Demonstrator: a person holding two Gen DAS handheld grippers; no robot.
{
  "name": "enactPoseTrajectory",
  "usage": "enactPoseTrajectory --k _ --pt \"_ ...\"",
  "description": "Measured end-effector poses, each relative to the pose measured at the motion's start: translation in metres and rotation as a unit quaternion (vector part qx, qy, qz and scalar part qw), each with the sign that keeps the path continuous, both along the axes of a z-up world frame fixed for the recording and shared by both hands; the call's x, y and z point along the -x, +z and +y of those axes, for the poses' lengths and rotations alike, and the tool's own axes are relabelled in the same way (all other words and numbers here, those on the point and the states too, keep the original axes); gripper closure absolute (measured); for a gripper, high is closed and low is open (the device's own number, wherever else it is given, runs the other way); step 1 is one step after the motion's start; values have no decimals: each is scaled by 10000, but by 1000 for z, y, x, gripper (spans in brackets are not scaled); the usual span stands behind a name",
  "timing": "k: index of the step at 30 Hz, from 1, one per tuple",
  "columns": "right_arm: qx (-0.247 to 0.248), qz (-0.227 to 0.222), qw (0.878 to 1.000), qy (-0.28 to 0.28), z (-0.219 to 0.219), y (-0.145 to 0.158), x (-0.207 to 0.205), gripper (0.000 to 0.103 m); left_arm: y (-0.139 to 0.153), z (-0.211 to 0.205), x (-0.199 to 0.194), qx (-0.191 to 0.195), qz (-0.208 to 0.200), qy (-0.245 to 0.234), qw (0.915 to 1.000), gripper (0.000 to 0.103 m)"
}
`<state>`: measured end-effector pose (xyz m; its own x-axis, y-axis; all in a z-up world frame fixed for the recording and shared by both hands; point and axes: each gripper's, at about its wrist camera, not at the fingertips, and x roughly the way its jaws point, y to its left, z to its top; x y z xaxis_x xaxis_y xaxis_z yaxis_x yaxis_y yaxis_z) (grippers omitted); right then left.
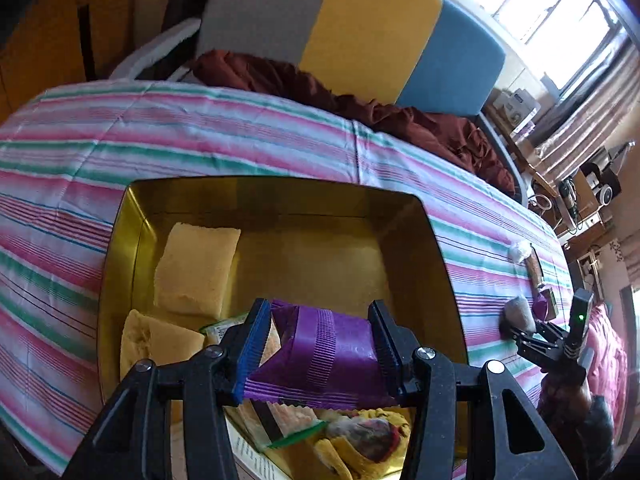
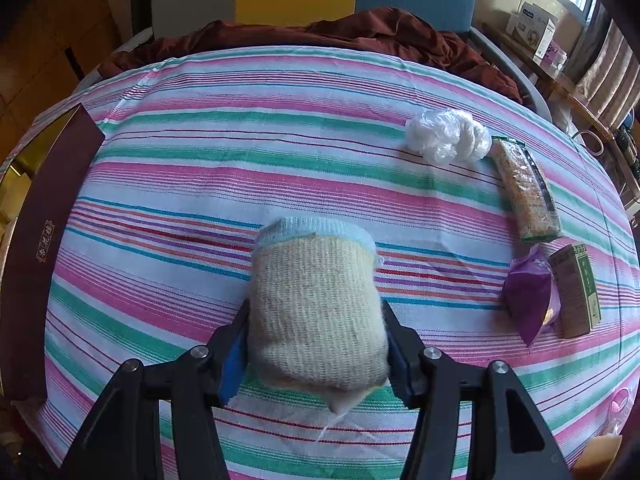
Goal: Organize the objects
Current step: 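Drop the purple packet into the tray with the left tool while the right tool lifts the sock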
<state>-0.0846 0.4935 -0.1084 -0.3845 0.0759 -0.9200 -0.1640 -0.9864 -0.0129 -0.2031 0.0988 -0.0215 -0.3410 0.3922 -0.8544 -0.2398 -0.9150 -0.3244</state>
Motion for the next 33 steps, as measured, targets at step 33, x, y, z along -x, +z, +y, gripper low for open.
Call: enactPoseTrajectory --k 33 --pt "-177 94 9998 90 0 1 -1 40 44 -12 -81 960 1974 690 9732 34"
